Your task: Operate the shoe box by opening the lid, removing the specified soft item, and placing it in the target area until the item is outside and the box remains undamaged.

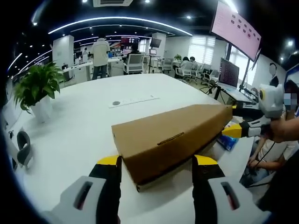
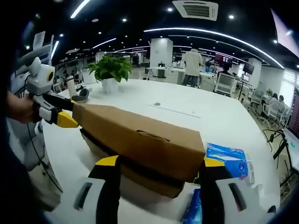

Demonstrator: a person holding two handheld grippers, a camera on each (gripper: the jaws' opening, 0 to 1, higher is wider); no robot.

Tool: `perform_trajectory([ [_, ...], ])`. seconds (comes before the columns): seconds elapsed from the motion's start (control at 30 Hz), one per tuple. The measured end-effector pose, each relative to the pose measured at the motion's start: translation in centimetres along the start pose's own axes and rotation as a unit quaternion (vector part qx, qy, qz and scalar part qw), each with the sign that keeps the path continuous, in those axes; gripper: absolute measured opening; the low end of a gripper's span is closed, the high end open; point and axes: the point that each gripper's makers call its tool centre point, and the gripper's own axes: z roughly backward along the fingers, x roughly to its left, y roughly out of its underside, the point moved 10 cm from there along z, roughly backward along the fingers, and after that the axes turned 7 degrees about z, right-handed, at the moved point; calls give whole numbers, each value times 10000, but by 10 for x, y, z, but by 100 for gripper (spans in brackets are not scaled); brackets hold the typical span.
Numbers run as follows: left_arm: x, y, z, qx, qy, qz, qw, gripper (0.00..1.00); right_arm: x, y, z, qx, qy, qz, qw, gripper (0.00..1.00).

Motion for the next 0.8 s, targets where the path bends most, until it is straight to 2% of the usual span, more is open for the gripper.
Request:
perform_trajectory([
  [0.2, 1, 9, -4, 99, -30, -30, 9999, 60, 1, 6, -3, 71, -53, -351, 9993, 68],
  [0.8, 7, 13, -10, 214, -15, 192, 9996, 59, 4, 11, -7, 255, -188, -653, 9974, 70],
])
